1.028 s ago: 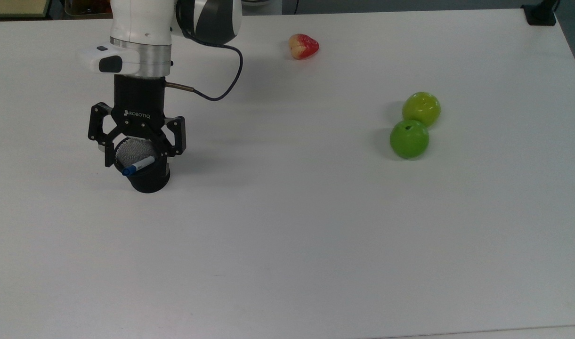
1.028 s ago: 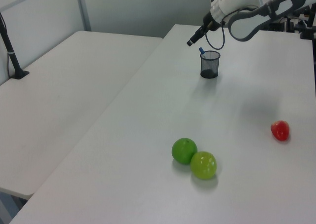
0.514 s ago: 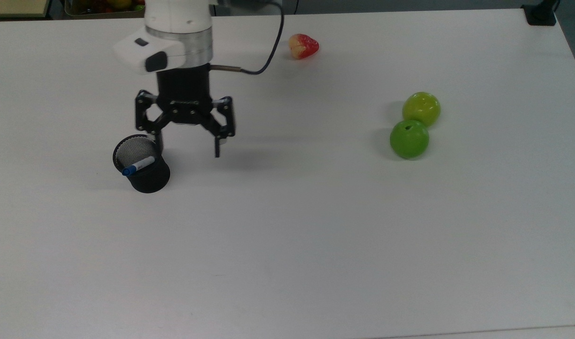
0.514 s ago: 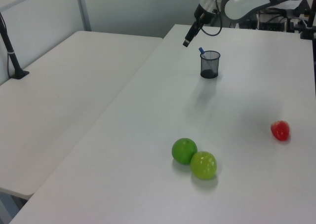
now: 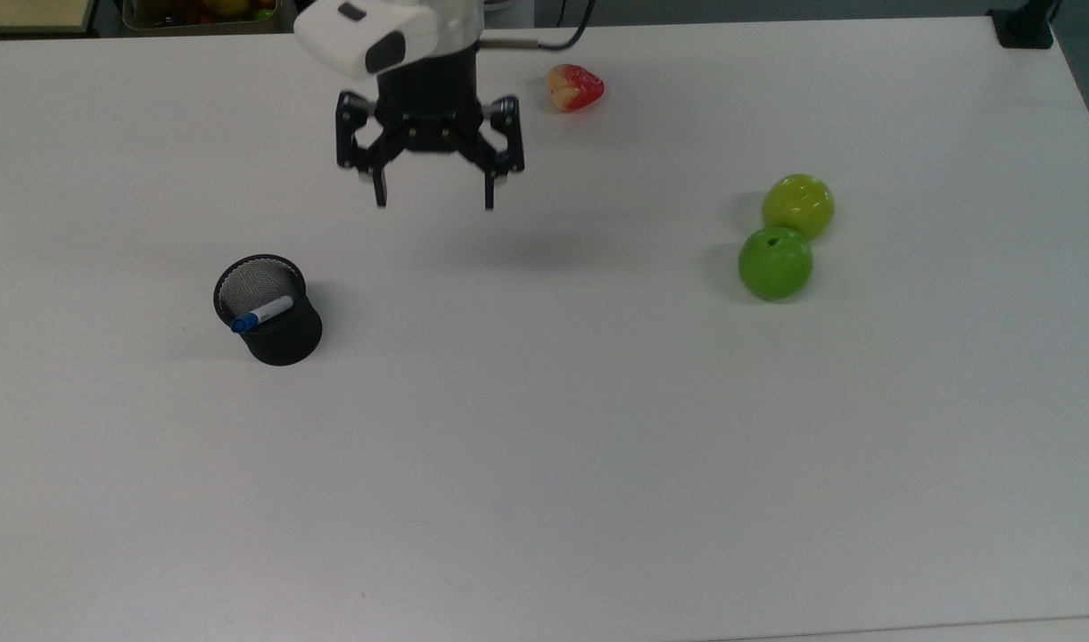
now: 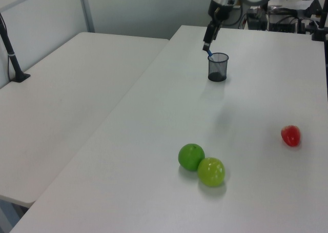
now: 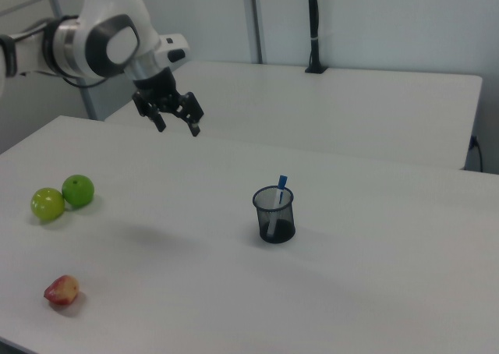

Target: Place marker

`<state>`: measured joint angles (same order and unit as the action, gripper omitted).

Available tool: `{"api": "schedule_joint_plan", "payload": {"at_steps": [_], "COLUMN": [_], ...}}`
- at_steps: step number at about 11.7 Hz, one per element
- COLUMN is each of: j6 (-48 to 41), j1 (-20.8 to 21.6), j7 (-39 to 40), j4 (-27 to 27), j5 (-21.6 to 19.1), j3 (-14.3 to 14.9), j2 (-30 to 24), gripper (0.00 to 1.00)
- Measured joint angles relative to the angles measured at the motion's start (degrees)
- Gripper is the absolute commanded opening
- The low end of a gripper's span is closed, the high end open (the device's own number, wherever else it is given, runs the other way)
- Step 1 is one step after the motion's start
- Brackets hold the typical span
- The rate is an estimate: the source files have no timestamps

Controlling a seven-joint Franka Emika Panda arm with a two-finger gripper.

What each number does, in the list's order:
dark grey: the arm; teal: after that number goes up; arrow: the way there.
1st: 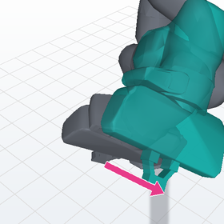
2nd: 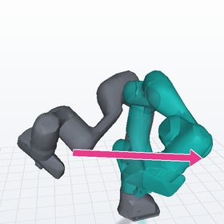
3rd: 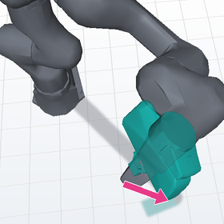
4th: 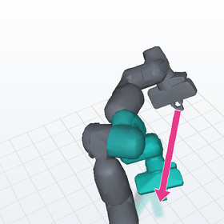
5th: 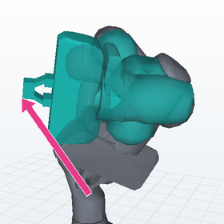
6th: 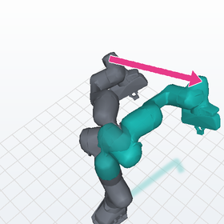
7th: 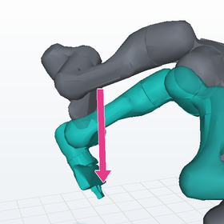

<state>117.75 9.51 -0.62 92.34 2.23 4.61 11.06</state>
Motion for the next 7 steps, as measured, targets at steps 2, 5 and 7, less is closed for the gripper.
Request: {"api": "schedule_joint_plan", "payload": {"at_steps": [2, 5, 7], "j6": [-8.9, -21.8, -26.6], "j1": [0.2, 0.2, -0.4], "j7": [0.0, 0.0, 0.0], "j4": [-0.8, -0.8, -0.8], "j5": [0.0, 0.0, 0.1], "j3": [0.0, 0.1, 0.2], "j2": [-2.9, -8.0, -10.2], "gripper": [1.00, 1.00, 1.00]}}
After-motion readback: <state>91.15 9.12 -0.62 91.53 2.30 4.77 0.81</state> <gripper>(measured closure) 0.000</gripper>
